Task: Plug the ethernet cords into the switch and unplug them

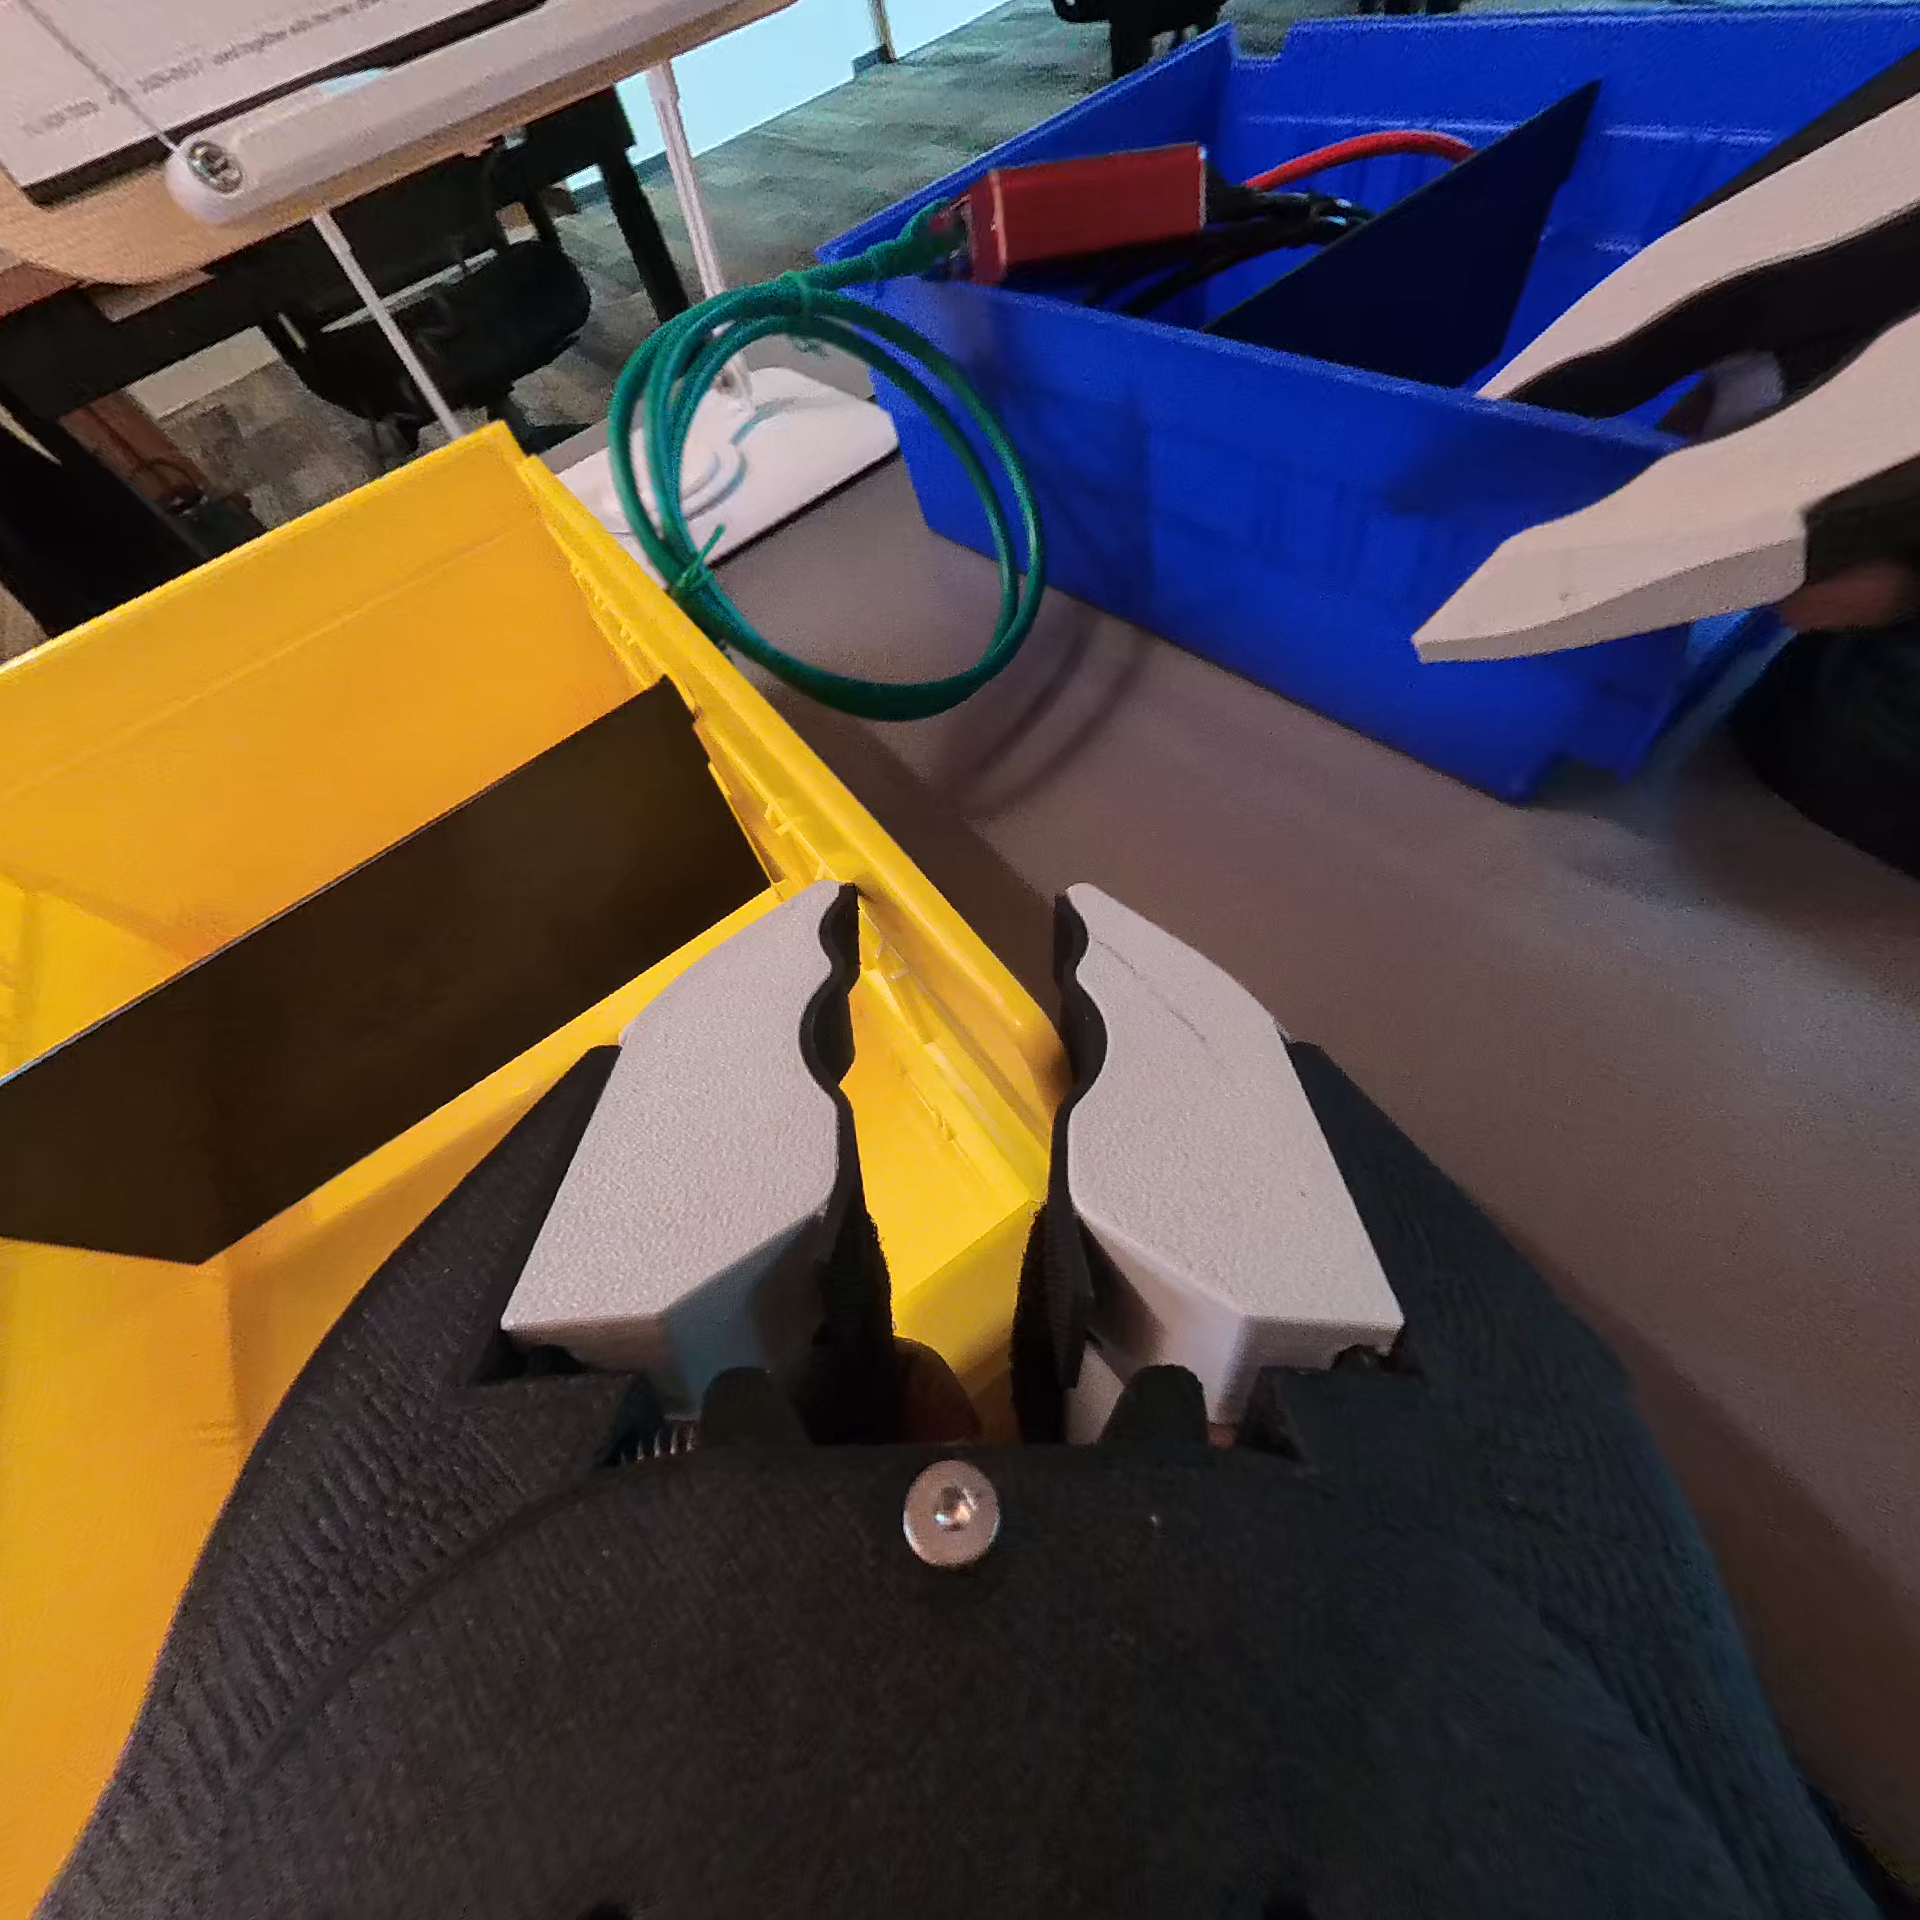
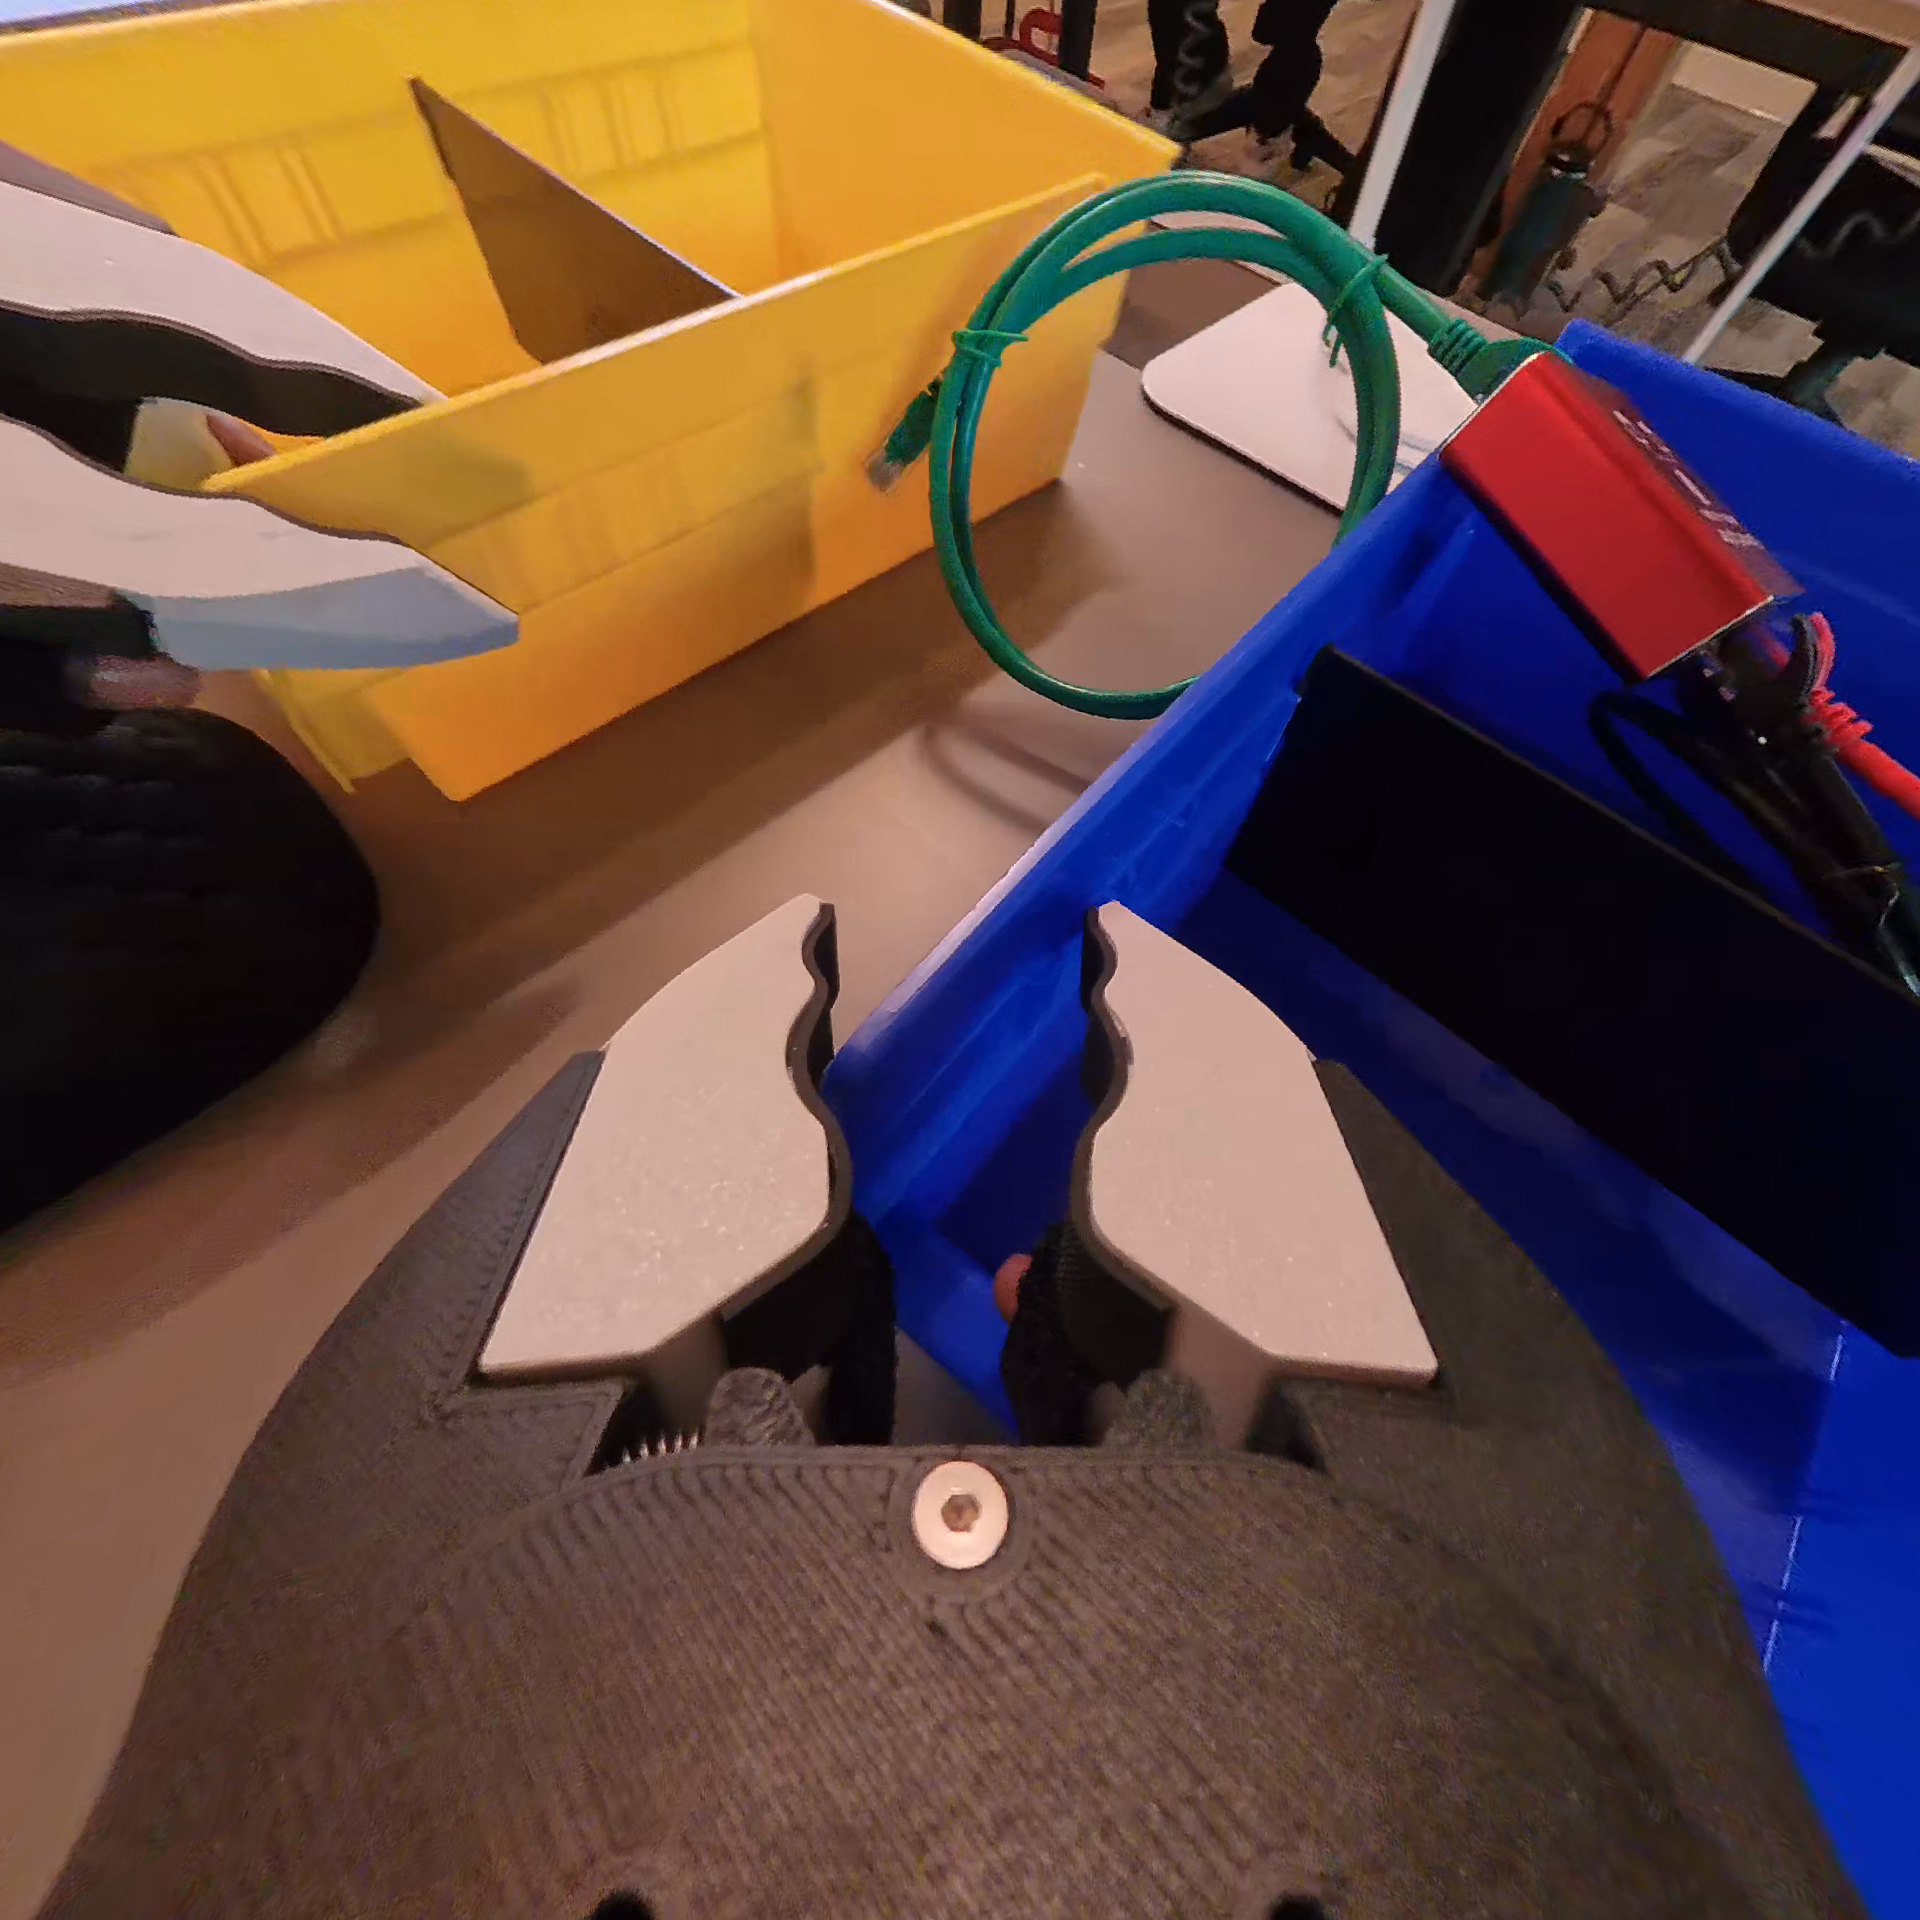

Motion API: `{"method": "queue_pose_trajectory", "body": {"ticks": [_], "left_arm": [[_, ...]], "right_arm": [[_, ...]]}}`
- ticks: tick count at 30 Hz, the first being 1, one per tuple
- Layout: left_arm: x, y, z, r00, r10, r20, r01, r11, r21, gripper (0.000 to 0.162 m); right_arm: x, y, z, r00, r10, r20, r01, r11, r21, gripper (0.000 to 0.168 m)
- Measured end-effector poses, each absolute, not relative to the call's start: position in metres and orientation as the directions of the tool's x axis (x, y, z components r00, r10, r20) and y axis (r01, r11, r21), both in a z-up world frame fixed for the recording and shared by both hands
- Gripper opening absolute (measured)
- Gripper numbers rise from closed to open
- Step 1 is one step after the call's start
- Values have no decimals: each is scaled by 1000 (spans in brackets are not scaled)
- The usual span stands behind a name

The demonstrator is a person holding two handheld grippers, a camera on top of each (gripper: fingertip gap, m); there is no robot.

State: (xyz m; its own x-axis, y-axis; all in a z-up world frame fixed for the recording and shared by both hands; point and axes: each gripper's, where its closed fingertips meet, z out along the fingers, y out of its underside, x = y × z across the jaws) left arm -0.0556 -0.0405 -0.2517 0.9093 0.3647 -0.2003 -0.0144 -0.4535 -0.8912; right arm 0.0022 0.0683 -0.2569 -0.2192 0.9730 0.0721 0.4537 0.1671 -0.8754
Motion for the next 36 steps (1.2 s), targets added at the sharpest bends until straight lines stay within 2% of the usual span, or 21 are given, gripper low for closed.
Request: {"method": "queue_pose_trajectory", "body": {"ticks": [9, 11, 14, 18, 21, 23, 26, 30, 34, 35, 36], "left_arm": [[-54, -33, -251, 915, 357, -187, -14, -436, -900, 37], [-54, -34, -240, 899, 389, -203, -38, -390, -920, 48], [-47, -37, -207, 864, 445, -236, -118, -278, -953, 53], [-14, -23, -175, 921, 367, -133, -93, -124, -988, 59], [7, -5, -169, 960, 278, -25, -11, -54, -998, 71], [11, 9, -175, 964, 265, 18, 33, -53, -998, 79], [15, 32, -194, 962, 260, 85, 117, -109, -987, 89], [19, 62, -227, 958, 273, 87, 157, -248, -956, 93], [10, 83, -250, 947, 314, 71, 186, -352, -917, 72], [9, 87, -255, 948, 312, 69, 188, -371, -909, 63], [9, 90, -259, 951, 302, 67, 187, -388, -902, 51]], "right_arm": [[-4, 51, -256, -277, 960, 44, 419, 162, -894, 53], [-2, 48, -252, -303, 953, 29, 387, 151, -910, 55], [6, 50, -230, -314, 949, 4, 286, 99, -953, 59], [24, 84, -205, -201, 979, 22, 201, 63, -978, 84], [45, 137, -199, 3, 997, 80, 218, 78, -973, 109], [62, 175, -201, 146, 982, 119, 246, 81, -966, 118], [87, 218, -210, 276, 951, 139, 280, 59, -958, 111], [93, 240, -246, 286, 956, 61, 382, -55, -922, 99], [85, 241, -273, 248, 969, 25, 461, -96, -882, 82], [82, 238, -276, 225, 974, 12, 468, -97, -878, 69], [79, 233, -279, 192, 981, -7, 472, -98, -876, 49]]}}
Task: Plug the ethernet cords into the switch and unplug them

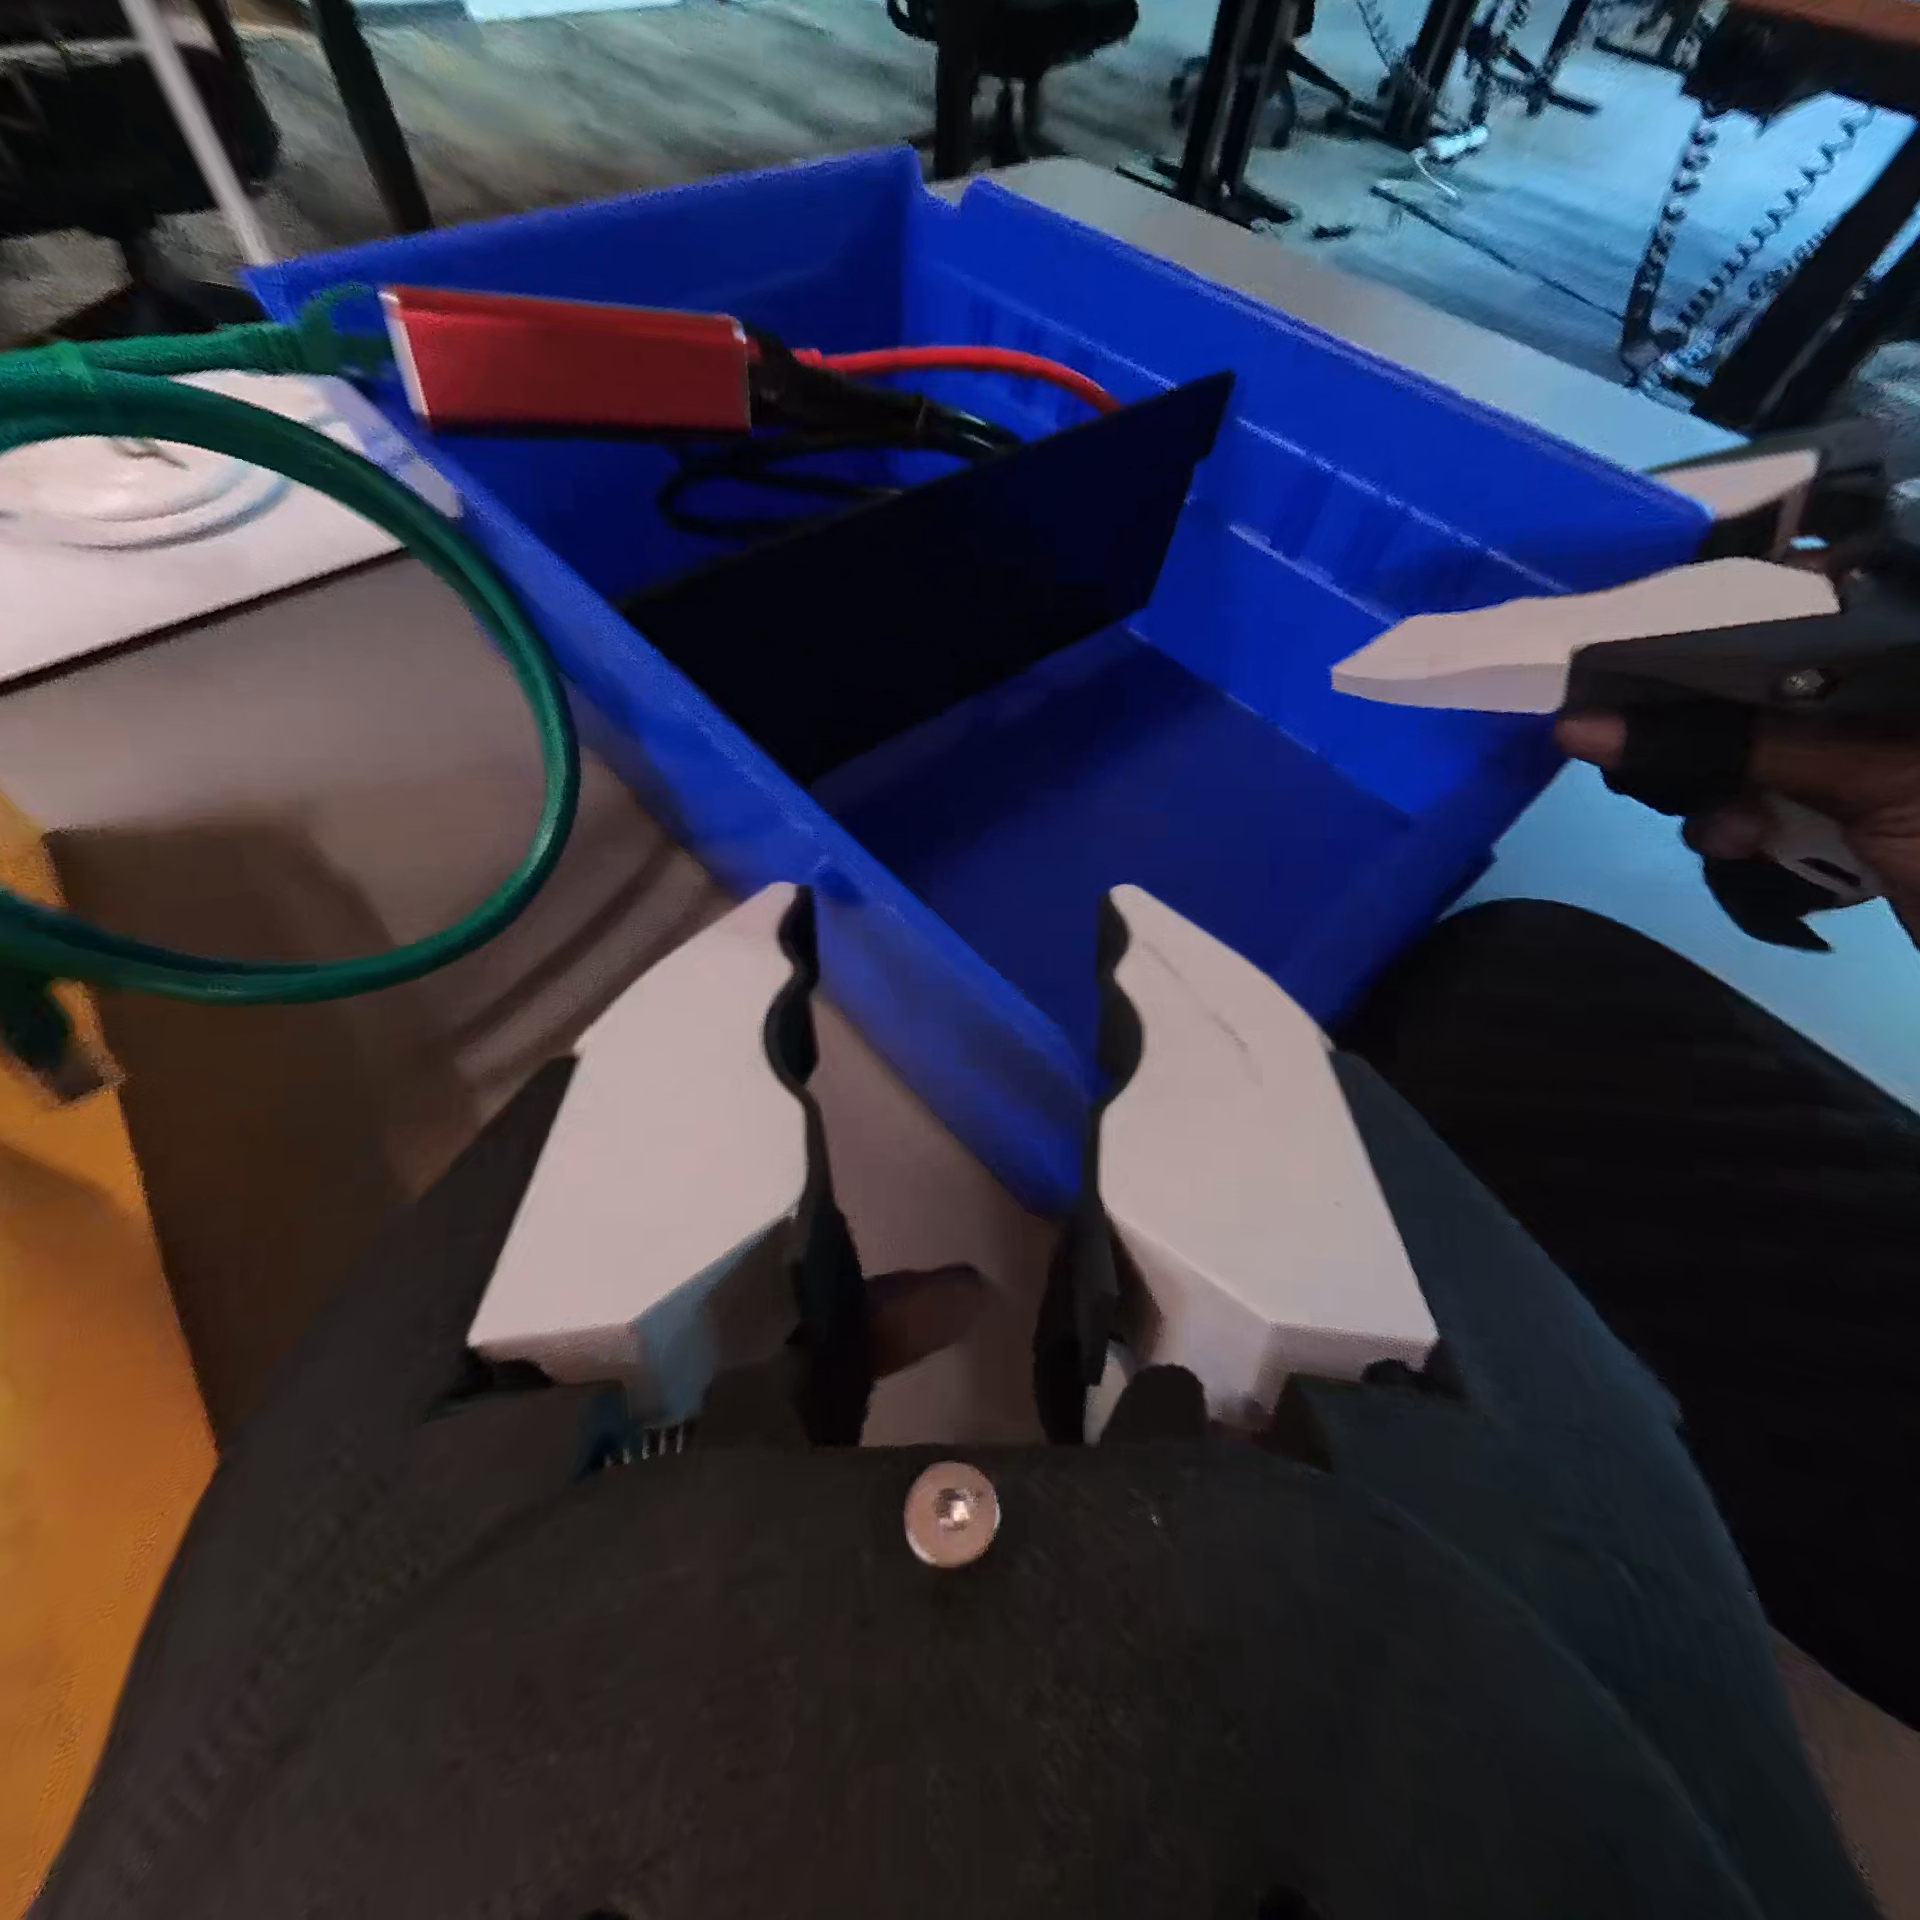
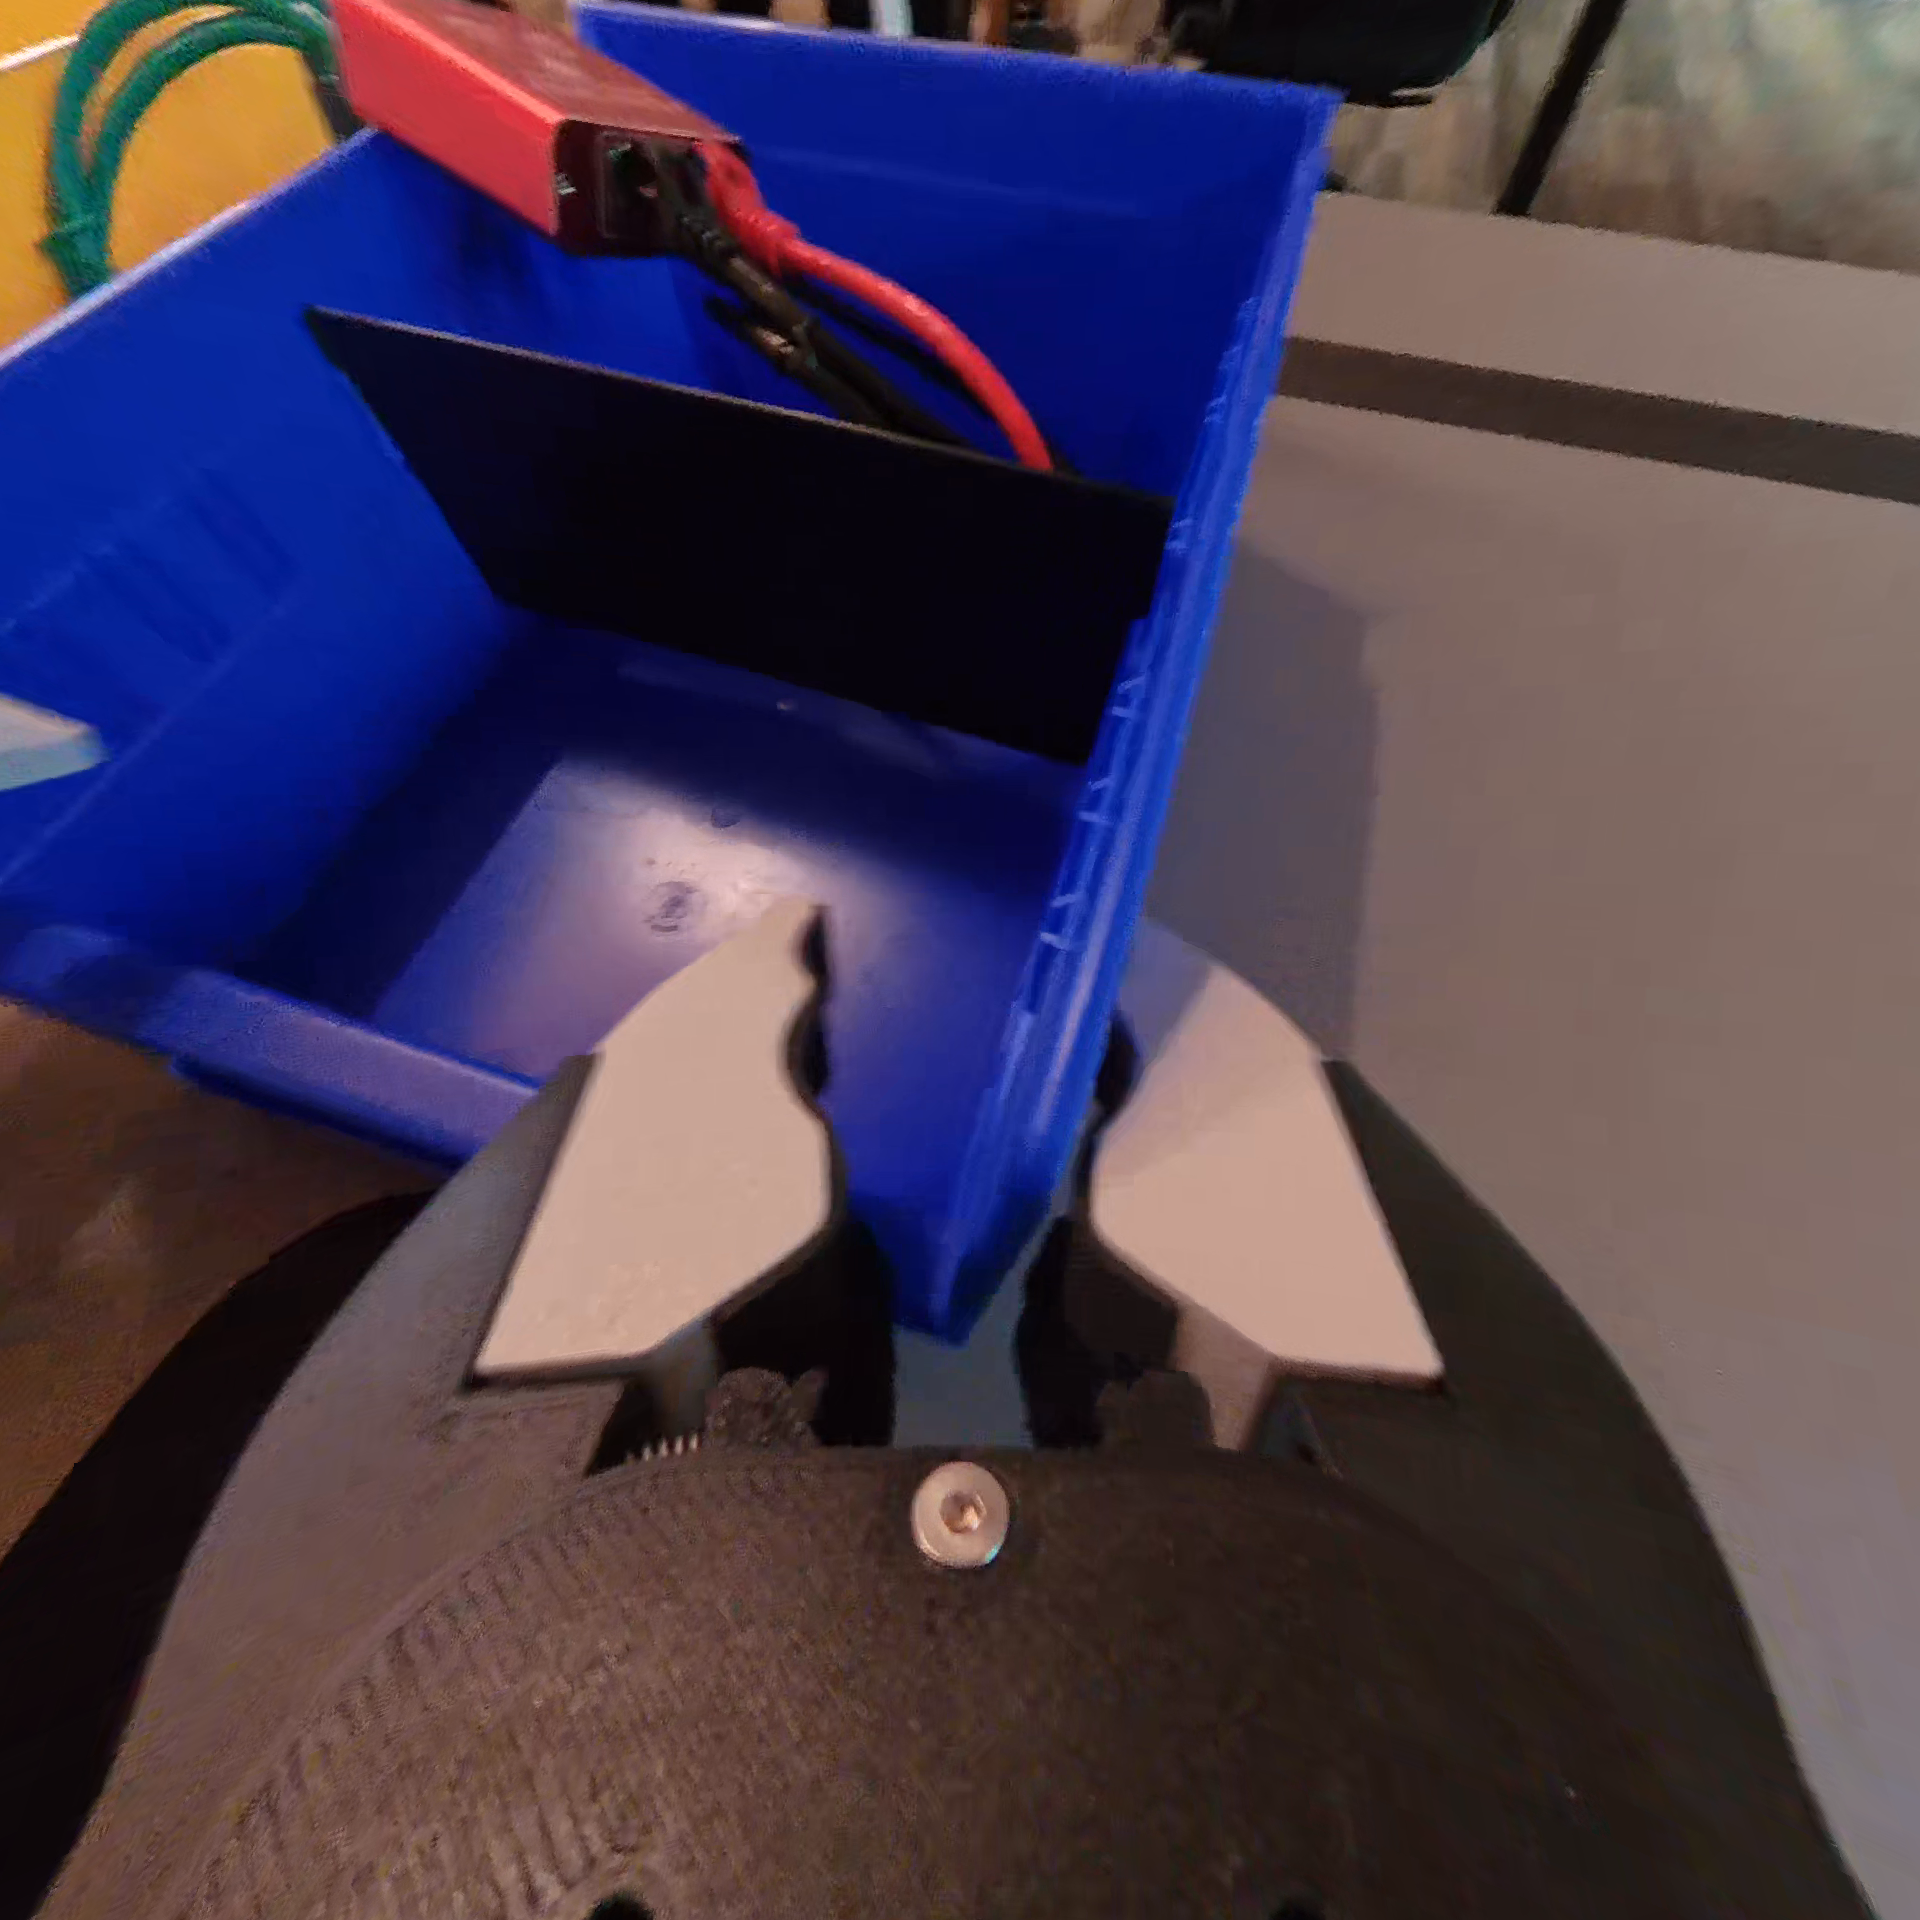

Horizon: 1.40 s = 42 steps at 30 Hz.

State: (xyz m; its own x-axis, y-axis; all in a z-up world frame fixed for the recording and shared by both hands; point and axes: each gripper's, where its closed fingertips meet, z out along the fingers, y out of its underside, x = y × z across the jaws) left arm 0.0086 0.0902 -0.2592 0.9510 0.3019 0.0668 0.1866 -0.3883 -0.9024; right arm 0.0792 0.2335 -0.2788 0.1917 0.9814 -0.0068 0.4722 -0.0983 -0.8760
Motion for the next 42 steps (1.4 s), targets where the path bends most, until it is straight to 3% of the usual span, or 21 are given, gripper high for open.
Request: {"method": "queue_pose_trajectory", "body": {"ticks": [2, 5, 10, 19, 27, 34, 42], "left_arm": [[1, 92, -259, 943, 333, 5, 146, -401, -904, 42], [-4, 93, -259, 926, 360, -111, 64, -442, -895, 31], [0, 96, -239, 903, 367, -223, -53, -419, -906, 25], [-18, 71, -144, 861, 395, -321, -155, -399, -904, 23], [-62, -26, -110, 710, 584, -394, -139, -432, -891, 21], [-93, -153, -110, 529, 731, -432, -38, -488, -872, 21], [-97, -290, -96, 336, 774, -536, 50, -583, -811, 20]], "right_arm": [[78, 239, -281, 218, 975, 29, 477, -81, -875, 27], [81, 245, -281, 259, 955, 146, 506, -6, -863, 20], [90, 250, -262, 338, 925, 171, 437, 6, -900, 14], [77, 227, -171, 356, 915, 191, 349, 59, -935, 17], [-1, 154, -133, 183, 961, 207, 295, 147, -944, 15], [-81, 36, -137, -70, 980, 184, 257, 196, -946, 15], [-130, -110, -143, -325, 941, 99, 203, 171, -964, 17]]}}
